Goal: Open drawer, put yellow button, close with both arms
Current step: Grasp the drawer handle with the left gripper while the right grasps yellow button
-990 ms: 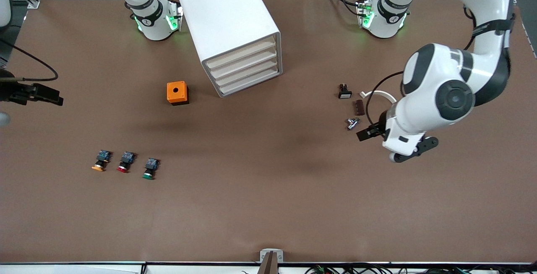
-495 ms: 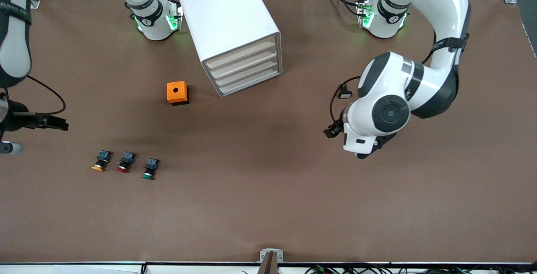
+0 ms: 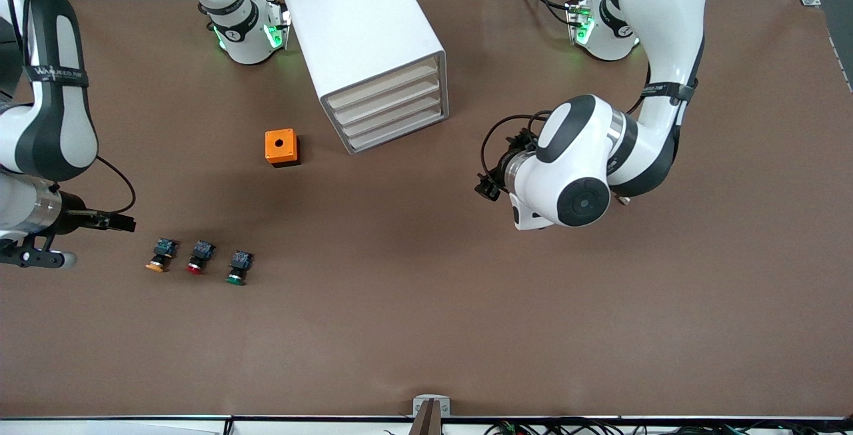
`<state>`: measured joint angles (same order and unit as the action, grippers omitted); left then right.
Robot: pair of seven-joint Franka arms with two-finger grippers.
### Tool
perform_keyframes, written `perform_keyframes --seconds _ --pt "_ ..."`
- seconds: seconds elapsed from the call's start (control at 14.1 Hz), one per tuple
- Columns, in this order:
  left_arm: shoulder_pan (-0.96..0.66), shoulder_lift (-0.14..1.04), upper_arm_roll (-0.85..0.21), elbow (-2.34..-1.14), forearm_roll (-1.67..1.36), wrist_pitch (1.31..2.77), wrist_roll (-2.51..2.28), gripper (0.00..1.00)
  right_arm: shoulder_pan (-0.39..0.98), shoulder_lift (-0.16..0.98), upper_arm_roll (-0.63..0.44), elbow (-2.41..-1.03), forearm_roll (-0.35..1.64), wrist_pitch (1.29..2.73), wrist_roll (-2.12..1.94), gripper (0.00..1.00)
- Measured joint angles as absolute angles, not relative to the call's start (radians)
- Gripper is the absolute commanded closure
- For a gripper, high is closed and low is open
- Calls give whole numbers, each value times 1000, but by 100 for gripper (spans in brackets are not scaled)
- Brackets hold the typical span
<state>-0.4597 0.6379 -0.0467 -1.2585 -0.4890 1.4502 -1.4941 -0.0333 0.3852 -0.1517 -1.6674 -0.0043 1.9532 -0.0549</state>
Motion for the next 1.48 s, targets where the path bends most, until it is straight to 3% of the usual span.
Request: perform_keyframes --seconds 0.78,1.06,1.2,1.48 --pt "-484 734 -51 -1255 -870 1370 -2115 1 -61 501 -152 -1727 63 2147 -47 0" --pt "-513 783 -52 -1256 -973 1363 -2202 34 -70 541 -152 -1758 63 2268 -47 0" --pt "-514 805 -51 -1256 -1011 1362 -2207 42 -70 555 -152 -1783 63 2315 -47 0" --pt "-519 822 -51 -1258 -1064 1318 -2223 45 -73 594 -152 -1796 87 2344 -47 0"
